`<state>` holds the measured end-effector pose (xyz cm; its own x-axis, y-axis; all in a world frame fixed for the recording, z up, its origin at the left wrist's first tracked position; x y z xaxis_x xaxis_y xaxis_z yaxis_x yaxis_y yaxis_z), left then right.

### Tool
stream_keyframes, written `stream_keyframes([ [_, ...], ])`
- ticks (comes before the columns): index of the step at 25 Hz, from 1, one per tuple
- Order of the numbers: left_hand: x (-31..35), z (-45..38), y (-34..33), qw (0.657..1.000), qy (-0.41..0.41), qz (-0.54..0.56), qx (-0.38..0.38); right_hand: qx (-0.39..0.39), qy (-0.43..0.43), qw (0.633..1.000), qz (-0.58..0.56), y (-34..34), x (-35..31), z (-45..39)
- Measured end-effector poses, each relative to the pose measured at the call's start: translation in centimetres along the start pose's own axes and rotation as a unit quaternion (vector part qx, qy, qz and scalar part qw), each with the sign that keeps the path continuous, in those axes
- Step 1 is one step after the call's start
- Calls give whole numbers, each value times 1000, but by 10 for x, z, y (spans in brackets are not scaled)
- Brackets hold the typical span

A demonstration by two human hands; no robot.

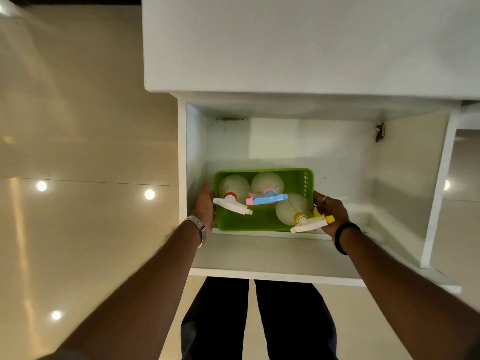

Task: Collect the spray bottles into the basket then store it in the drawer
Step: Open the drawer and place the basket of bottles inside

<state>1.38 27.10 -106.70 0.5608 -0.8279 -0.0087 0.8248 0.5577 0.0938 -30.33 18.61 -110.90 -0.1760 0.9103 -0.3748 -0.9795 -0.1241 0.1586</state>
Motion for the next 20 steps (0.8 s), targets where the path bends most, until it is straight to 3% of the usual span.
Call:
stream_keyframes([
  [5,-8,-1,4,999,17,28,-12,-26,-21,994,-100,-10,16,-5],
  [9,-22,36,10,987,-33,159,15,-65,-50,990,-111,-29,22,-2],
  [14,-71,110,23,971,-67,231,16,-133,26,991,0,-53,21,9],
  [15,-78,117,27,970,-81,227,28,-126,49,990,44,-52,19,13],
  [17,-95,130,31,979,-92,177,47,-42,67,993,91,-34,11,31],
  [20,-144,147,30,986,-9,159,49,118,103,987,-33,9,5,99],
])
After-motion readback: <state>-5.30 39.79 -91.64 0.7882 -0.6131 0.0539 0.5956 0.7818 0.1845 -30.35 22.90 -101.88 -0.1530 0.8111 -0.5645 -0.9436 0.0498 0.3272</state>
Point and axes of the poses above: each hand's wrist, its own z-axis away from the middle knuckle, its own y-axis out of the back of the hand, x = y × z, the point moved 7 cm from there along -z, towards the middle knuckle, and after that the axes turned 8 degrees about y, right-handed, at the moved point
